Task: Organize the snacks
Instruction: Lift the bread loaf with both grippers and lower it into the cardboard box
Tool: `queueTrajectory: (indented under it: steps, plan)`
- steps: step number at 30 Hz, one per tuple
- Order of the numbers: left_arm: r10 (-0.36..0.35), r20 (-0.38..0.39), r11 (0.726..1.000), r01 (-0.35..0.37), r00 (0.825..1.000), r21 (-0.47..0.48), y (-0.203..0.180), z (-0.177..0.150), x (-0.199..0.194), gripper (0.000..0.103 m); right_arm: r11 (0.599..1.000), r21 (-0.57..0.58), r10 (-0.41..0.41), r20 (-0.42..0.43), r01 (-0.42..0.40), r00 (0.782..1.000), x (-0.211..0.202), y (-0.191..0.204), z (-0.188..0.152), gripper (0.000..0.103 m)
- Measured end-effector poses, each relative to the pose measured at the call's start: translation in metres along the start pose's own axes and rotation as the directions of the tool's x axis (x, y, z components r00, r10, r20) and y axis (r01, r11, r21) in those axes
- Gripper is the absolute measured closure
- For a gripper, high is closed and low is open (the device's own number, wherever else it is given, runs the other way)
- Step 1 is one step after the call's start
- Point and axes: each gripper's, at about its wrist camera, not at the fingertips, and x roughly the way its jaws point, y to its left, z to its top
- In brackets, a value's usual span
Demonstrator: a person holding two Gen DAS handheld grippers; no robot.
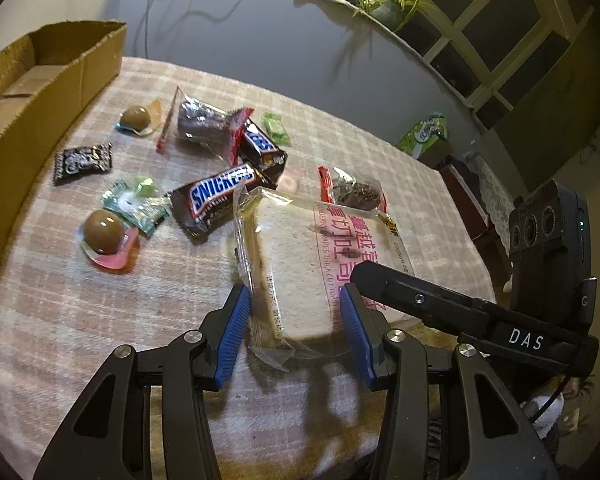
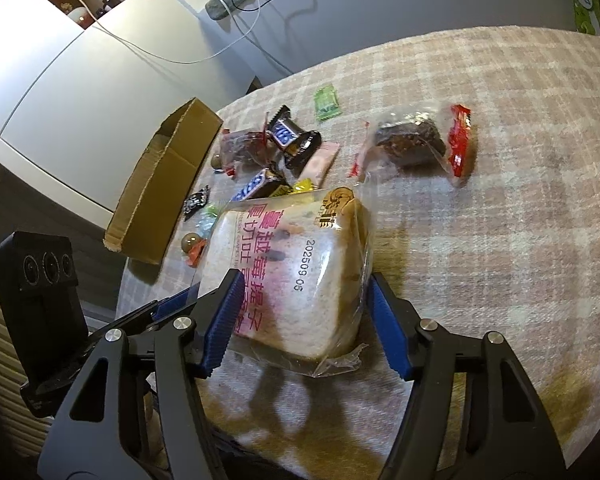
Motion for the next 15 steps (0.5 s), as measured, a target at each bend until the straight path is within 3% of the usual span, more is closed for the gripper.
queueTrajectory:
  steps: [15]
  plan:
    - [0.048, 0.151, 0.999, -0.045, 0.987, -0.02, 0.025, 0.018, -0.059, 0.059, 0.99, -0.139, 0.031, 0.024, -0.027, 0.999, 0.001, 0.075, 0.027, 0.037]
